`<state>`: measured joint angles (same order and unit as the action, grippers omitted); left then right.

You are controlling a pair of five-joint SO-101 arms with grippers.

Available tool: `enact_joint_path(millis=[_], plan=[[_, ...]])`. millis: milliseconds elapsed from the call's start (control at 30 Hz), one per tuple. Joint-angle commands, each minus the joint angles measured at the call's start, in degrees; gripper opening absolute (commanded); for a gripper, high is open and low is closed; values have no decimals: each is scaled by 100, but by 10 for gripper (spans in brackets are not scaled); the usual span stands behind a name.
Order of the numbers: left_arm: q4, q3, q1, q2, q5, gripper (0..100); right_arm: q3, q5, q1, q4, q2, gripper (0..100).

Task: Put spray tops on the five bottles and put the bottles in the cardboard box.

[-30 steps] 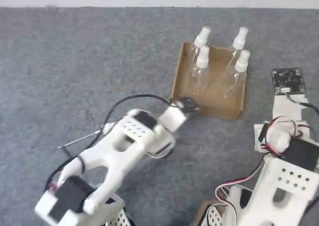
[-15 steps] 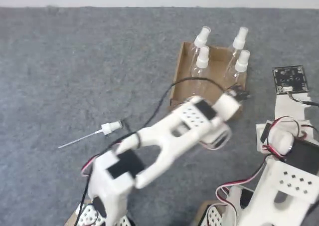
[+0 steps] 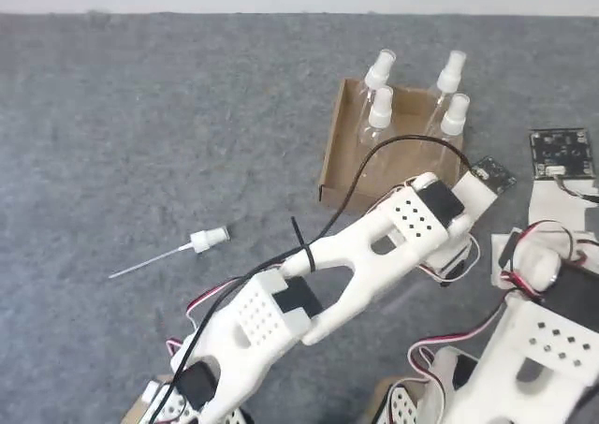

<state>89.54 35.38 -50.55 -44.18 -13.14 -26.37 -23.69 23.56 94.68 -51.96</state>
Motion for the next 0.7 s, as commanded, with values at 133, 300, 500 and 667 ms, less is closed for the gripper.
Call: enact_joint_path(millis=[133,300,500,667], plan=[[299,268,-18,466,-35,232,360,-79,75,4,75,284],[492,268,123,1046,114,232,369,-79,75,22,48,284],[862,268,396,1899,299,232,369,-79,75,31,66,284],[1099,259,738,2629,536,231,369,-62,75,48,48,284]])
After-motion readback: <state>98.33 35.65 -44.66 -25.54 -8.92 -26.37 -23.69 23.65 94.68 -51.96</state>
